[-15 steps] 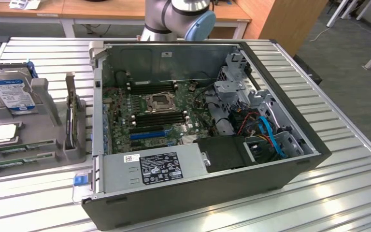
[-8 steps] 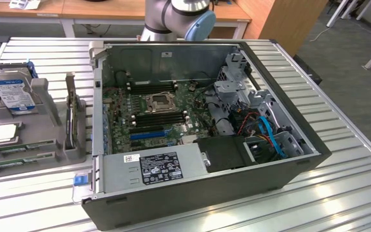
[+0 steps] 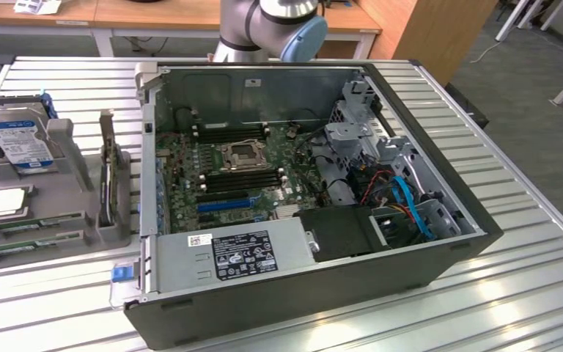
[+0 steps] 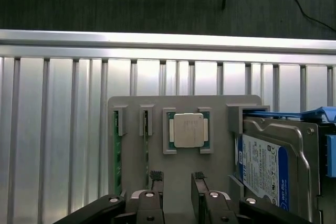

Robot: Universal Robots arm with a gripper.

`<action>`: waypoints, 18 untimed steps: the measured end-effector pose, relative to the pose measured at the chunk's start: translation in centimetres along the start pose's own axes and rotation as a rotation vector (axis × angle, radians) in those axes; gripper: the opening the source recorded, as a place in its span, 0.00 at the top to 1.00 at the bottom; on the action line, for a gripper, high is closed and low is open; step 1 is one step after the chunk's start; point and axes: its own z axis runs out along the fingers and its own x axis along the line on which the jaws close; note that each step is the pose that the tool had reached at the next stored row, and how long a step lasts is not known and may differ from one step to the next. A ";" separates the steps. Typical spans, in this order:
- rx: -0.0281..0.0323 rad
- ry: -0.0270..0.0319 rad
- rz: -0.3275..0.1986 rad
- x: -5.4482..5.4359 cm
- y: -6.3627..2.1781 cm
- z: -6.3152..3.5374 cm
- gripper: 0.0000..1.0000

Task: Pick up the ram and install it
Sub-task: 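Pick up the ram and move it above insertion slot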

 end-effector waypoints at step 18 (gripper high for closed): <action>0.0000 0.0000 0.000 0.0 -0.09 1.96 0.65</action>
